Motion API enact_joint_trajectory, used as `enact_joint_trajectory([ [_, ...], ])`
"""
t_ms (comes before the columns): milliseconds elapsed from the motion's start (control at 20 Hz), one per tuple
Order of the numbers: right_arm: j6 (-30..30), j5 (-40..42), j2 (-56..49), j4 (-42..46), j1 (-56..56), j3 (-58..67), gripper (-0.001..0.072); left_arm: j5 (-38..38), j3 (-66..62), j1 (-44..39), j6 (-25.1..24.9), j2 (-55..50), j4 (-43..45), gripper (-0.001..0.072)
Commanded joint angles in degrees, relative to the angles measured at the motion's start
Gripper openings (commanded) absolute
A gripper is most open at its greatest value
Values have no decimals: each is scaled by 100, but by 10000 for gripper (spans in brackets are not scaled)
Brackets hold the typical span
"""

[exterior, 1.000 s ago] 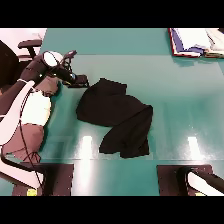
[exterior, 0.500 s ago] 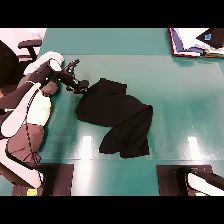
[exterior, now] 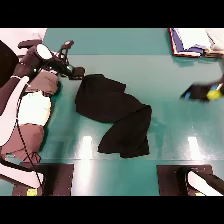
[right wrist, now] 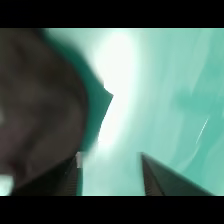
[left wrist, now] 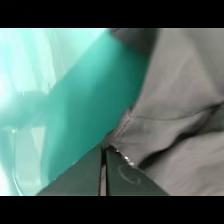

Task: Fold the shirts.

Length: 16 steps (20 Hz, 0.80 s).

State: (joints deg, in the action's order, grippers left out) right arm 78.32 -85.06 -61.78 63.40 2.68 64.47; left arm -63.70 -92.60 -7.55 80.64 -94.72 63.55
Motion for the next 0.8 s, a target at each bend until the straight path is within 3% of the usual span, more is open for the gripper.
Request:
enact_joint_trajectory([
  [0, 9, 315, 289, -267, 92, -2396, 457, -26, -282, 4, -9, 199, 31, 24],
  [150, -125, 1062, 284, -1051, -605, -3646, 448, -105, -282, 2, -4, 199, 26, 24],
  [400, -118, 1961, 280, -1532, -2059, -4013, 440, -160, -282, 2, 59, 199, 24, 24],
  [450, -116, 2041, 278, -1574, -2210, -4015, 372, -177, -282, 4, 59, 199, 22, 24],
  [600, -116, 2063, 79, -1567, -2280, -4015, 354, -291, -282, 4, 57, 199, 20, 24],
  [700, -127, 2061, -214, -1580, -2277, -3987, 301, -391, -282, 4, 55, 208, 20, 25],
  [750, -203, 2041, -374, -1578, -2284, -3904, 216, -428, -282, 4, 55, 212, 22, 24],
])
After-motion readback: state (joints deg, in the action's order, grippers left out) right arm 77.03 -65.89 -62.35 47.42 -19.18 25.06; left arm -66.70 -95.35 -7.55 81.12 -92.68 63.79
